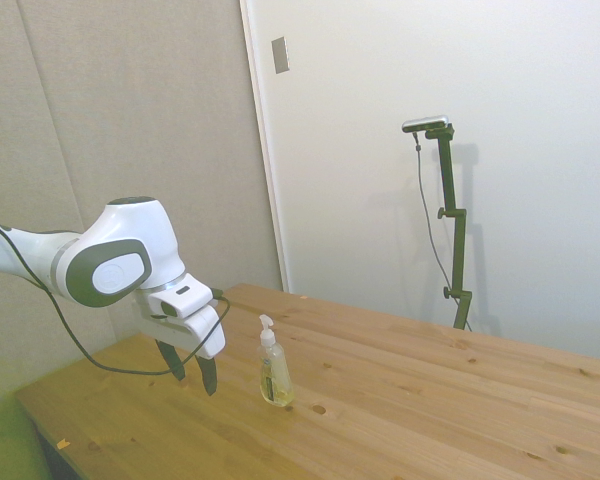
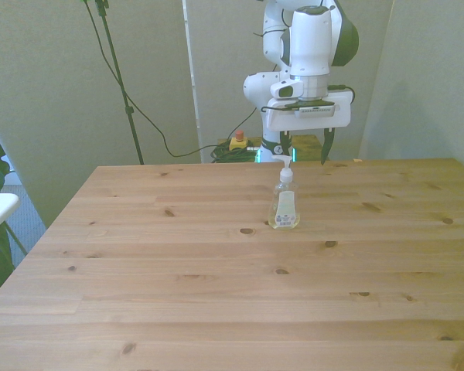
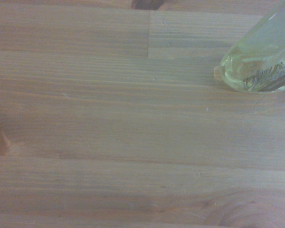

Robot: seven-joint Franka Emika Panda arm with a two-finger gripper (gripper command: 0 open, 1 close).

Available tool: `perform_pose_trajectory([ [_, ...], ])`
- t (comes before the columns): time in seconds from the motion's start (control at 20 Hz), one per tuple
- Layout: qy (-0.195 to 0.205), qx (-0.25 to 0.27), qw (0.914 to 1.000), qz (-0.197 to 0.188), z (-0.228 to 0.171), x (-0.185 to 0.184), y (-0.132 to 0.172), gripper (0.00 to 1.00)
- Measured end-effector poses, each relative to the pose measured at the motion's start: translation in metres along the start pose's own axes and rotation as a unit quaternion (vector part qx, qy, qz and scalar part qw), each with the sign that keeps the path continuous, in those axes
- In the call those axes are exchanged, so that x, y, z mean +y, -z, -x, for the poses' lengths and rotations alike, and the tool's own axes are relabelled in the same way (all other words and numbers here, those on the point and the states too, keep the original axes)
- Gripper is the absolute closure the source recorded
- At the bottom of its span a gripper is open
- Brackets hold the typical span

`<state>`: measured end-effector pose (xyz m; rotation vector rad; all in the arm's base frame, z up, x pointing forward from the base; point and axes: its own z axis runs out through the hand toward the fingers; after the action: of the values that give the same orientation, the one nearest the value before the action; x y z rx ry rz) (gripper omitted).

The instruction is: Stand the water bottle

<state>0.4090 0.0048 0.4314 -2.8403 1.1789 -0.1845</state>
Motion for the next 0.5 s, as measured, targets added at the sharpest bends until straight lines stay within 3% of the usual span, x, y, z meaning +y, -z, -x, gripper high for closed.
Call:
perform_pose_trajectory([
  [0.4,-0.025,0.014,0.9996,0.004,-0.015,0.01,0.002,0.0],
  [0.45,-0.032,0.018,0.9993,0.003,-0.022,0.014,0.003,1.0],
  [0.5,-0.039,0.022,0.999,0.002,-0.028,0.018,0.003,1.0],
])
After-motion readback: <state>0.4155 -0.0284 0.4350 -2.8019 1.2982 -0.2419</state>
